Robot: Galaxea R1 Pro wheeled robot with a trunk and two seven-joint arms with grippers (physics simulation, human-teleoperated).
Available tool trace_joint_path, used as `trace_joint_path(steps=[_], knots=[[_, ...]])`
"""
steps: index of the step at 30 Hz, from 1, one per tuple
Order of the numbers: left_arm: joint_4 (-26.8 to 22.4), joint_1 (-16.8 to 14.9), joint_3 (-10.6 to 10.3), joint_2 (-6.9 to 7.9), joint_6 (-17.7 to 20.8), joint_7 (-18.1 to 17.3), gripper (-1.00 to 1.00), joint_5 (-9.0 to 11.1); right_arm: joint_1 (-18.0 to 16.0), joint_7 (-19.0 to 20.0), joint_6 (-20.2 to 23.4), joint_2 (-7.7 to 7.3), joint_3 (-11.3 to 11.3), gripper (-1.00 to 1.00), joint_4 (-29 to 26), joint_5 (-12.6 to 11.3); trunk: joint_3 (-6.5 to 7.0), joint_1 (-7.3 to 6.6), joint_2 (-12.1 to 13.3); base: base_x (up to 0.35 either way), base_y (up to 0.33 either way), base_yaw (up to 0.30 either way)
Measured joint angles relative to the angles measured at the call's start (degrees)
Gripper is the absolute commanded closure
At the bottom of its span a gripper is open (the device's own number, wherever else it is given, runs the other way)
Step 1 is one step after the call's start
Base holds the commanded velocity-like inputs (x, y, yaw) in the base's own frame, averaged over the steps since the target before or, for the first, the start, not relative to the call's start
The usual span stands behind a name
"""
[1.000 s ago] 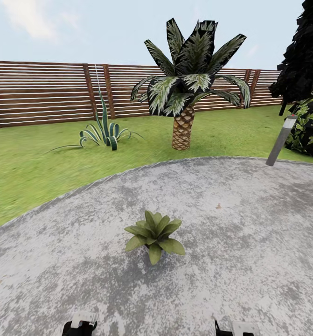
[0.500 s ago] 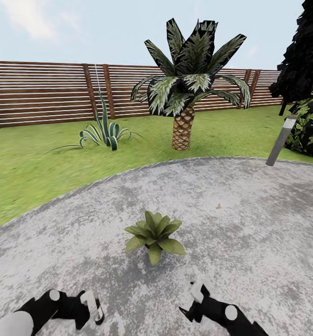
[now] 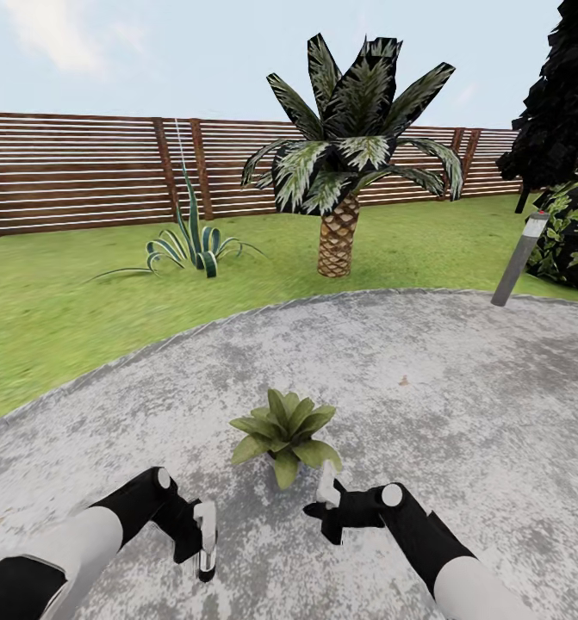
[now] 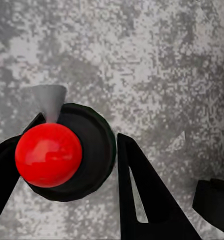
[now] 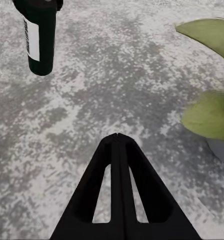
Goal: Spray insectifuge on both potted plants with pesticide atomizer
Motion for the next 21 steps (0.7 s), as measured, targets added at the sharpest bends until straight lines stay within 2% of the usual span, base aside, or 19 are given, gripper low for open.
trace_joint_path(steps=[4, 6, 8, 10, 13, 21], knots=[[-0.12, -0.21, -0.17, -2.92, -0.01, -0.47, 1.0, -0.85, -0.01, 0.88, 0.08, 1.85, 0.02, 1.0, -2.16, 0.0, 0.0, 0.0, 0.0, 0.0, 0.0, 0.0], [-0.17, -0.38, -0.24, -4.49, 0.05, -1.4, 1.0, -3.6, -0.01, 0.93, 0.1, 2.36, 0.02, 1.0, -2.63, 0.01, 0.0, 0.0, 0.0, 0.0, 0.0, 0.0], [-0.22, -0.44, -0.12, -6.47, 0.65, -2.66, 1.0, -8.57, -0.01, 0.96, 0.1, 2.73, 0.04, 1.0, -3.28, -0.05, 0.0, 0.0, 0.0, 0.0, 0.0, 0.0], [-0.61, -0.47, -0.03, -7.4, 1.35, -3.09, 1.0, -10.69, -0.01, 0.97, 0.1, 3.18, 0.08, 1.0, -3.46, -0.07, 0.0, 0.0, 0.0, 0.0, 0.0, 0.0], [-3.29, -0.44, 0.21, -7.74, 1.73, -3.37, 1.0, -11.4, -0.01, 0.97, 0.1, 4.57, 0.09, 1.0, -3.41, -0.08, 0.0, 0.0, 0.0, 0.0, 0.0, 0.0], [-6.89, -0.39, 0.71, -8.27, 1.8, -3.54, 1.0, -10.89, -0.01, 0.97, 0.1, 4.91, 0.14, 1.0, -2.96, -0.16, 0.0, 0.0, 0.0, 0.0, 0.0, 0.0]])
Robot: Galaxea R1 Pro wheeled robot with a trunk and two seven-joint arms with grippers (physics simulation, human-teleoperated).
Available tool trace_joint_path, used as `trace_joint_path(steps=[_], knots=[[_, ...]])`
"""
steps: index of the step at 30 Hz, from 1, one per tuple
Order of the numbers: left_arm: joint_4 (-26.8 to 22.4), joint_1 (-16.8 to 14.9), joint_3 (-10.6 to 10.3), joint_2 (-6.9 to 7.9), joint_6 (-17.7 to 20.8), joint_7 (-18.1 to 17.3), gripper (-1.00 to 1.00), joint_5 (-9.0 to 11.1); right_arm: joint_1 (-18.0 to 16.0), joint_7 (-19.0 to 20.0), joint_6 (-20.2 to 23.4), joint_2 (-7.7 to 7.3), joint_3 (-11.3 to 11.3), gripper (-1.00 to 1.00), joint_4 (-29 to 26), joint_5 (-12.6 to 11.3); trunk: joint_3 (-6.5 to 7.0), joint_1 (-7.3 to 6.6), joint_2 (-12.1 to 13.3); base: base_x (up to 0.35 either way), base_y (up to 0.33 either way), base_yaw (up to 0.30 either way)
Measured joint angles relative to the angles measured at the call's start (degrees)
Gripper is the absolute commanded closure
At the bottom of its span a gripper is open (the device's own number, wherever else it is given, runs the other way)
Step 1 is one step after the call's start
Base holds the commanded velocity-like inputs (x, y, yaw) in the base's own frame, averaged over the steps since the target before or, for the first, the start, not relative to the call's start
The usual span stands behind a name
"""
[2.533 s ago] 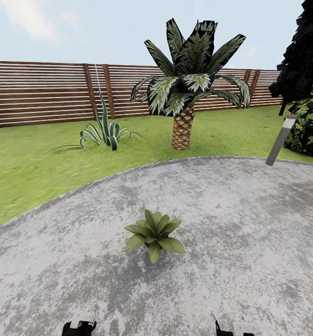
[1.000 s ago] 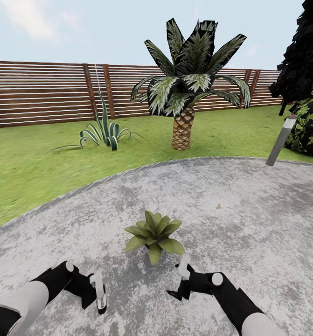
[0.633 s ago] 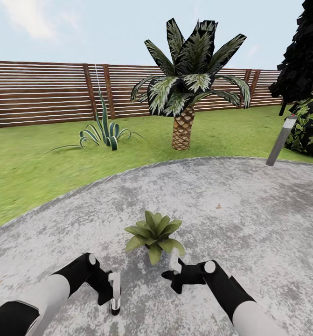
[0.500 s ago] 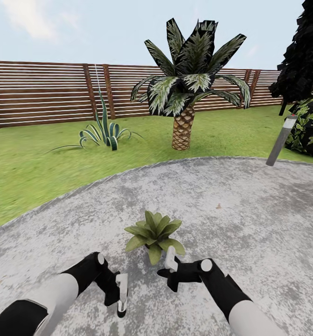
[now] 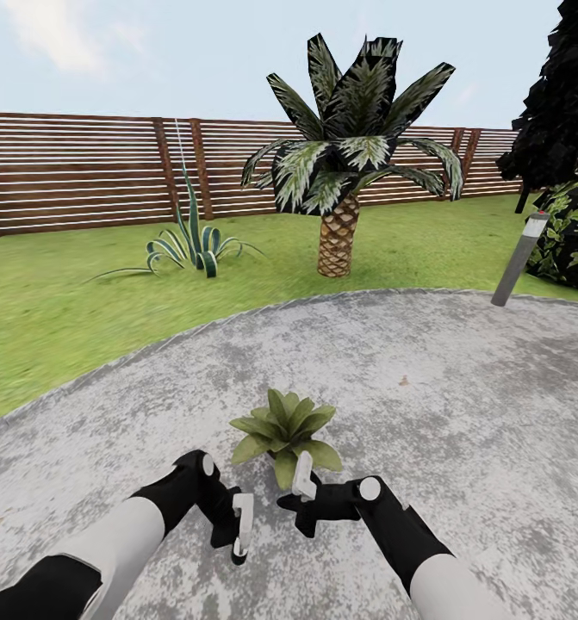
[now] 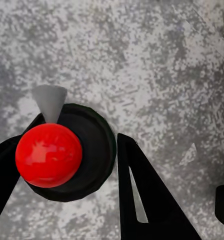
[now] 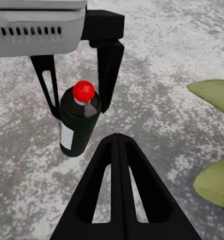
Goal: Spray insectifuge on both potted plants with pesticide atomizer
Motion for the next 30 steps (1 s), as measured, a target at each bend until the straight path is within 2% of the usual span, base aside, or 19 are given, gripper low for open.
trace_joint_path(steps=[3, 5, 14, 18, 25, 28, 30], knots=[[-0.13, 0.02, 0.15, -0.1, -0.09, -0.13, 1.0, 0.45, 0.0, 0.0, 0.0, 0.0, 0.03, 1.0, 0.02, 0.0, 0.0, 0.0, 0.0, 0.0, 0.0, 0.0], [-0.11, 0.14, 0.3, -0.17, -0.34, -0.16, 1.0, 1.53, 0.0, 0.0, 0.0, 0.0, 0.0, 1.0, 0.03, 0.0, 0.0, 0.0, 0.0, 0.0, 0.0, 0.0], [-0.36, 0.22, 0.33, -1.79, -0.7, 0.07, 1.0, 4.78, 0.0, -0.05, -0.05, 0.0, 0.03, 1.0, 0.06, 0.0, 0.0, 0.0, 0.0, 0.0, 0.0, 0.0], [-0.93, 0.19, 0.28, -1.87, -0.77, 0.08, 1.0, 7.09, 0.0, -0.08, -0.09, 0.0, 0.0, 1.0, 0.24, 0.05, 0.0, 0.0, 0.0, 0.0, 0.0, 0.0], [-0.99, 0.19, 0.35, -1.87, -0.95, 0.0, 1.0, 7.93, 0.0, -0.09, -0.09, 0.0, -0.04, 1.0, 0.29, 0.09, 0.0, 0.0, 0.0, 0.0, 0.0, 0.0], [-0.99, 0.18, 0.28, -1.87, -1.31, -0.02, 1.0, 9.85, 0.0, -0.09, -0.09, 0.0, -0.01, 1.0, 0.29, 0.09, 0.0, 0.0, 0.0, 0.0, 0.0, 0.0], [-0.99, 0.18, 0.25, -1.87, -1.48, -0.02, 1.0, 10.28, 0.0, -0.09, -0.09, 0.0, 0.02, 1.0, 0.29, 0.09, 0.0, 0.0, 0.0, 0.0, 0.0, 0.0]])
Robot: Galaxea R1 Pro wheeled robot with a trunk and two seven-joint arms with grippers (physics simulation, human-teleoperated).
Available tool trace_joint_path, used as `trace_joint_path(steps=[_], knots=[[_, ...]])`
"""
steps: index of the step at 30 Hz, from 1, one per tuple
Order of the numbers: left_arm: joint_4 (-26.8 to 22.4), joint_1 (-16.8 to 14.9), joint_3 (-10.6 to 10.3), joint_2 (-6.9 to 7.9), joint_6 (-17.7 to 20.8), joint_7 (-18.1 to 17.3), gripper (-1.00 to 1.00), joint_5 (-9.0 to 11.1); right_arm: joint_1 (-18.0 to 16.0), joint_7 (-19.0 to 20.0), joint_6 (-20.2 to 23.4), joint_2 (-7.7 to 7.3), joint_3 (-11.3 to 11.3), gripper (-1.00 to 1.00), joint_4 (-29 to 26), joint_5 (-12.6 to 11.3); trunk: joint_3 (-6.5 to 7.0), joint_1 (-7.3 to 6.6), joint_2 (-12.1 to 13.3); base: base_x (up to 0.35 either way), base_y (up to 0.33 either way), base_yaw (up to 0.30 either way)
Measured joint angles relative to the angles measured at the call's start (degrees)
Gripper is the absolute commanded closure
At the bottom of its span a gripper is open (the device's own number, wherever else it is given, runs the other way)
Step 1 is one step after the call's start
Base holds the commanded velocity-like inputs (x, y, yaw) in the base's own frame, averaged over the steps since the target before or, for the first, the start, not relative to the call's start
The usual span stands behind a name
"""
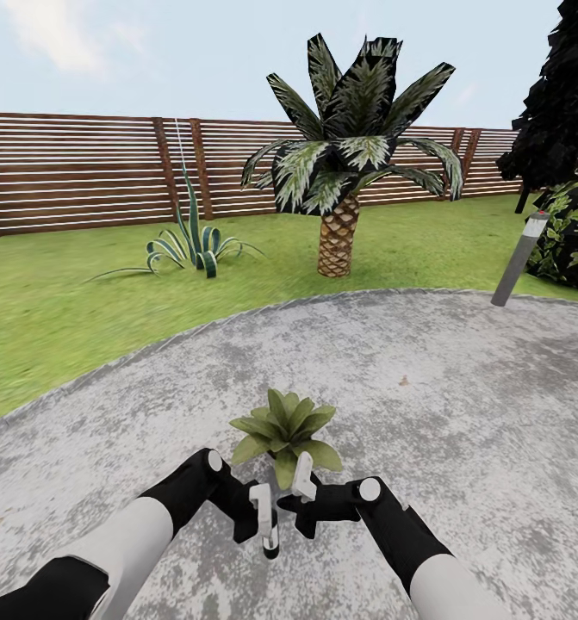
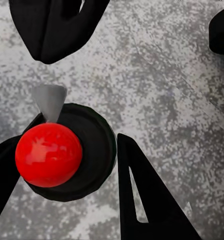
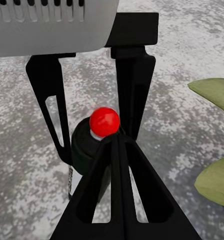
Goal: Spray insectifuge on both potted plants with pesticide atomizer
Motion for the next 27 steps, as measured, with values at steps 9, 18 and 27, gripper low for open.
trace_joint_path(steps=[9, 18, 27], knots=[[0.0, 0.0, -0.01, 0.0, -0.1, 0.0, 1.0, 0.27, 0.0, -0.06, 0.0, 0.0, -0.06, 1.0, 0.0, 0.09, 0.0, 0.0, 0.0, 0.0, 0.0, 0.0], [0.0, 0.0, -0.05, -0.8, -0.1, 0.0, 1.0, 0.47, 0.0, -0.09, 0.0, 0.0, -0.06, 1.0, 0.06, 0.12, 0.0, 0.0, 0.0, 0.0, 0.0, 0.0], [0.19, -0.08, -0.16, -0.53, -0.1, 0.0, 1.0, 0.47, 0.0, -0.09, 0.0, 0.0, -0.06, 1.0, 0.09, 0.17, 0.0, 0.0, 0.0, 0.0, 0.0, 0.0]])
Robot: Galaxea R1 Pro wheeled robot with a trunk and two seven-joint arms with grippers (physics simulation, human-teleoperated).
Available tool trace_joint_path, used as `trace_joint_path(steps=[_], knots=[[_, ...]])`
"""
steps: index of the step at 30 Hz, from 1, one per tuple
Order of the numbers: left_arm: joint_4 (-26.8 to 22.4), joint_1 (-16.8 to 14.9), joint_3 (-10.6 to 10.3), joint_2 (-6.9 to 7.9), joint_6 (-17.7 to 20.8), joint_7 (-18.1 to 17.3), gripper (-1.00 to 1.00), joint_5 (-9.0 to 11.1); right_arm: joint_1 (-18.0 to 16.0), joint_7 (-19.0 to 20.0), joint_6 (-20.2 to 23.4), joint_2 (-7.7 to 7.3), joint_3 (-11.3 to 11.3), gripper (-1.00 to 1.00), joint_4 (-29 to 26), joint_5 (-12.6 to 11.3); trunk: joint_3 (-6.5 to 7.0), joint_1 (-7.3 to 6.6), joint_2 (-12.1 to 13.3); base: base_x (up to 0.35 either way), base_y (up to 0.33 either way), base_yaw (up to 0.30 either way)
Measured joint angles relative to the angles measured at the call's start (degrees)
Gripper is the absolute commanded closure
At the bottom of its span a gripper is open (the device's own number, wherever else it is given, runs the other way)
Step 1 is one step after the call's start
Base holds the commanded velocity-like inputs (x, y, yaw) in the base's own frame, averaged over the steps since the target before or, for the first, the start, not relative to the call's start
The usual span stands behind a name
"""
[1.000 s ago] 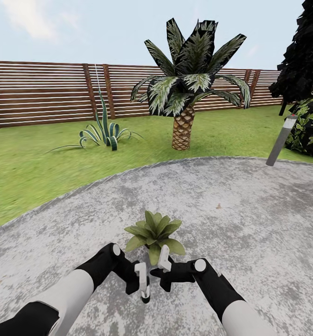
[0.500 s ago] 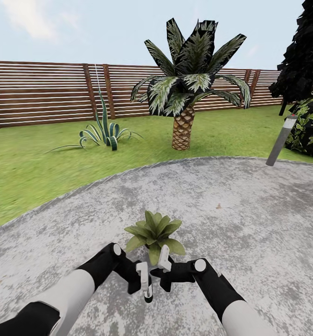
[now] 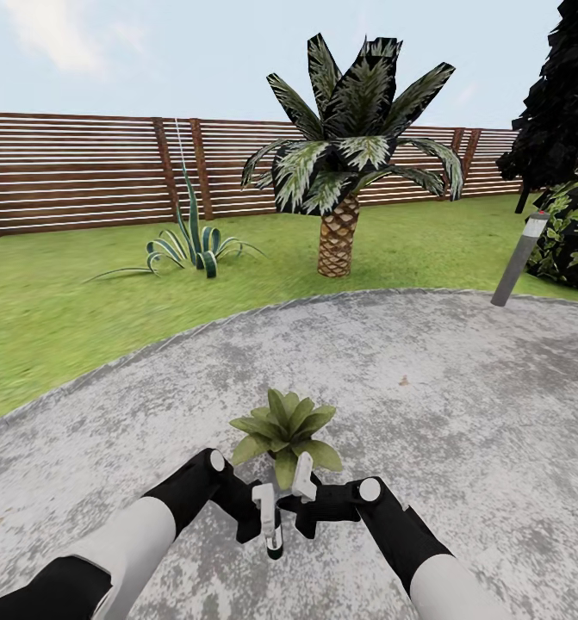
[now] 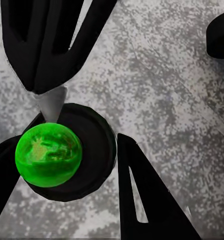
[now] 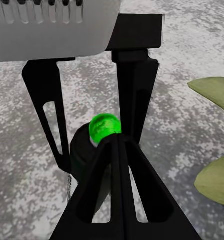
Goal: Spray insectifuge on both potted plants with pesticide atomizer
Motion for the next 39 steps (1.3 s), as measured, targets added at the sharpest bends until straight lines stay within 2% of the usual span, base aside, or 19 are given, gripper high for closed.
trace_joint_path(steps=[3, 5, 8, 12, 13, 16, 19, 21, 23, 24, 26, 27, 30, 31, 33, 35, 36, 38, 39], knots=[[0.06, -0.04, -0.13, 0.54, 0.0, 0.0, 1.0, -0.35, 0.0, 0.0, 0.0, 0.0, 0.0, 1.0, 0.0, 0.0, 0.0, 0.0, 0.0, 0.0, 0.0, 0.0], [0.08, -0.03, -0.23, 2.36, 0.0, 0.0, 1.0, -0.75, 0.0, 0.0, 0.0, 0.0, 0.0, 1.0, 0.0, 0.0, 0.0, 0.0, 0.0, 0.0, 0.0, 0.0], [0.12, 0.35, -0.5, 6.85, -0.01, 0.01, 1.0, -1.08, 0.0, 0.0, 0.01, 0.0, 0.05, 1.0, 0.0, 0.02, 0.0, 0.0, 0.0, 0.0, 0.0, 0.0], [0.12, 0.6, -0.46, 11.62, -0.07, 0.07, 1.0, -1.03, 0.0, -0.05, 0.07, -0.08, 0.06, 1.0, 0.0, 0.15, 0.0, 0.0, 0.0, 0.0, 0.0, 0.0], [0.11, 0.68, -0.32, 12.98, -0.07, 0.16, 1.0, -0.88, 0.0, -0.08, 0.08, -0.11, 0.01, -1.0, 0.0, 0.16, 0.0, 0.0, 0.0, 0.0, 0.0, 0.0], [0.41, 0.77, 0.06, 16.23, 0.01, 1.24, 1.0, -0.4, 0.0, -0.42, -0.04, -0.75, -0.28, -1.0, 0.16, 0.14, 0.0, 0.0, 0.0, 0.0, 0.0, 0.0], [0.73, 0.78, 2.05, 16.78, 0.62, 3.89, 1.0, -0.19, 0.03, -0.95, -0.15, -1.89, -0.39, -1.0, 1.47, -0.02, 0.0, 0.0, 0.0, 0.0, 0.0, 0.0], [0.71, 0.77, 7.2, 16.68, 1.84, 5.62, 1.0, -0.21, 0.07, -4.2, -0.32, -2.36, -0.41, -1.0, 5.29, -0.04, 0.0, 0.0, 0.0, 0.0, 0.0, 0.0], [0.34, 0.78, 14.65, 16.49, 4.72, 6.47, 1.0, -0.57, 0.09, -10.94, -0.6, -4.38, -0.42, -1.0, 11.08, -0.13, 0.0, 0.0, 0.0, 0.0, 0.0, 0.0], [0.25, 0.77, 16.88, 16.44, 6.04, 7.31, 1.0, -0.56, 0.11, -14.82, -0.74, -5.45, -0.45, -1.0, 13.47, -0.2, 0.0, 0.0, 0.0, 0.0, 0.0, 0.0], [0.53, 0.84, 18.67, 16.4, 7.32, 10.96, 1.0, -0.55, 0.2, -20.87, -1.35, -7.12, -0.47, -1.0, 17.31, -0.32, 0.0, 0.0, 0.0, 0.0, 0.0, 0.0], [0.65, 0.86, 19.1, 16.29, 7.77, 13.65, 1.0, -0.47, 0.24, -23.58, -3.79, -8.43, -0.41, -1.0, 19.74, -0.34, 0.0, 0.0, 0.0, 0.0, 0.0, 0.0], [0.83, 0.87, 19.52, 16.15, 8.22, 16.23, 1.0, -0.21, 0.34, -27.16, -11.56, -11.31, -0.77, -1.0, 25.26, -0.2, 0.0, 0.0, 0.0, 0.0, 0.0, 0.0], [0.85, 0.87, 19.56, 16.13, 8.32, 16.42, 1.0, -0.18, 0.35, -28.15, -12.63, -11.86, -1.52, -1.0, 26.7, 0.01, 0.0, 0.0, 0.0, 0.0, 0.0, 0.0], [0.88, 0.87, 19.61, 16.13, 9.97, 16.63, 1.0, -0.14, 0.47, -31.88, -13.96, -12.61, -5.68, -1.0, 30.18, 0.36, 0.0, 0.0, 0.0, 0.0, 0.0, 0.0], [0.82, 0.86, 19.81, 16.09, 16.1, 16.6, 1.0, -0.14, 1.16, -37.19, -14.32, -12.81, -12.11, -1.0, 32.51, 0.15, 0.0, 0.0, 0.0, 0.0, 0.0, 0.0], [0.68, 0.85, 19.86, 16.02, 18.61, 16.49, 1.0, -0.03, 1.31, -38.86, -14.35, -12.78, -14.34, -1.0, 32.87, 0.05, 0.0, 0.0, 0.0, 0.0, 0.0, 0.0], [0.24, 0.72, 19.86, 15.42, 25.58, 15.03, 1.0, 0.08, 1.87, -43.32, -14.35, -12.79, -21.45, -1.0, 33.36, 0.05, 0.0, 0.0, 0.0, 0.0, 0.0, 0.0], [0.15, 0.6, 19.8, 15.16, 27.26, 14.05, 1.0, 0.1, 2.23, -44.57, -14.37, -12.79, -23.62, -1.0, 33.42, 0.07, 0.0, 0.0, 0.0, 0.0, 0.0, 0.0]])
